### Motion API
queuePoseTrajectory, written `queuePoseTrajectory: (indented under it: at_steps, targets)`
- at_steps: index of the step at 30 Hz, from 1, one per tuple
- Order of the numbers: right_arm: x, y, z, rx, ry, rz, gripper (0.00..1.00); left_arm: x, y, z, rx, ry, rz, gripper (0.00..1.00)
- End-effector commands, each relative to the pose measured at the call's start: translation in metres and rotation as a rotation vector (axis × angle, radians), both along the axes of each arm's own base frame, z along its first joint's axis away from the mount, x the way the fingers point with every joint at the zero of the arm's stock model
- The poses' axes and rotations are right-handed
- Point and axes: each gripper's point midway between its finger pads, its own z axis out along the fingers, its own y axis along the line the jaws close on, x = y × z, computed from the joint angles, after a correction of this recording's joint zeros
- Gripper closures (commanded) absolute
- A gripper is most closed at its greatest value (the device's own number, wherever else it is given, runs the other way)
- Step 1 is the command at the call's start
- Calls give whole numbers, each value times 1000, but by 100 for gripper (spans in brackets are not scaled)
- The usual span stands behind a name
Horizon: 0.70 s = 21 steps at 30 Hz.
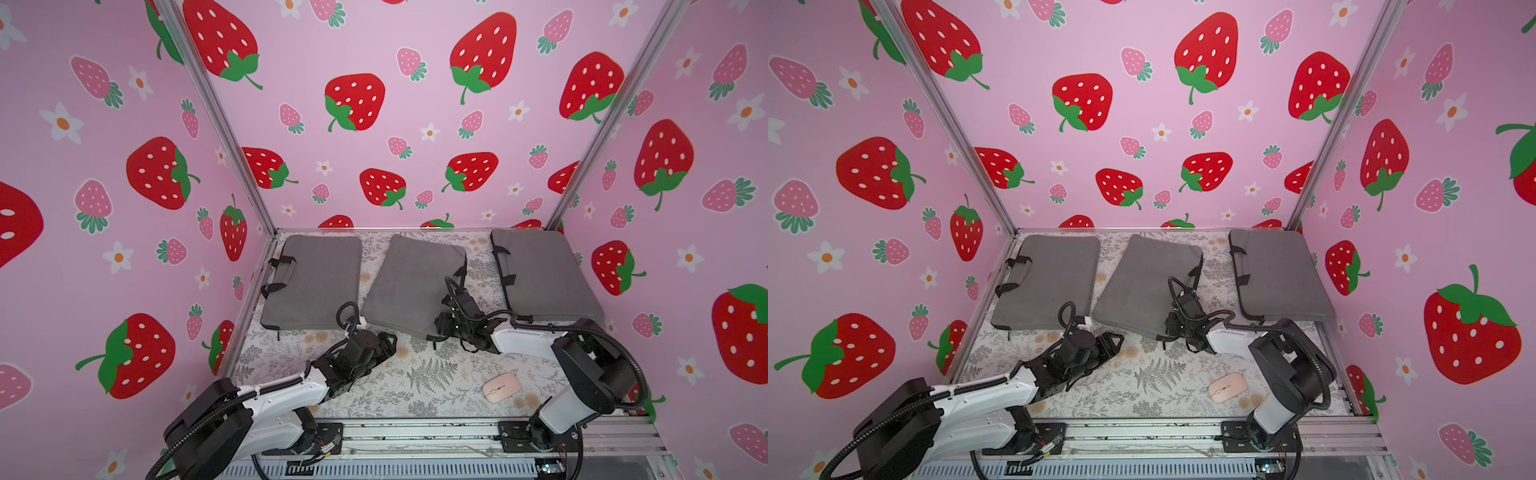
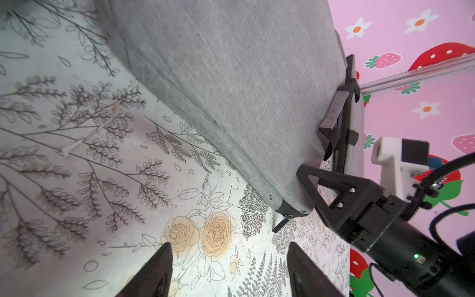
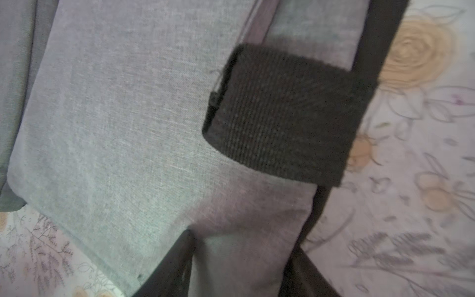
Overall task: Put the mouse into the laptop bag
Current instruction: Adjust the zippered laptop bag at the center of the board.
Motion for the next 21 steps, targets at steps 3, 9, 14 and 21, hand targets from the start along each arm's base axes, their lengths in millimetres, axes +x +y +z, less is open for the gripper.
queuePoseTrajectory:
  at_steps: [3, 9, 14, 21]
  targets:
    - [6, 19, 11, 1, -8, 53, 47, 5, 5, 6, 12, -17, 41, 29]
    - [-12, 8, 44, -90, -88, 74, 42, 5, 11, 13, 23, -39, 51, 29]
    - [-47, 12, 50, -162, -146, 125, 41, 4, 19, 15, 33, -65, 65, 28]
    - [-76, 22, 29, -234, -149, 177, 41, -1, 22, 13, 24, -62, 64, 27]
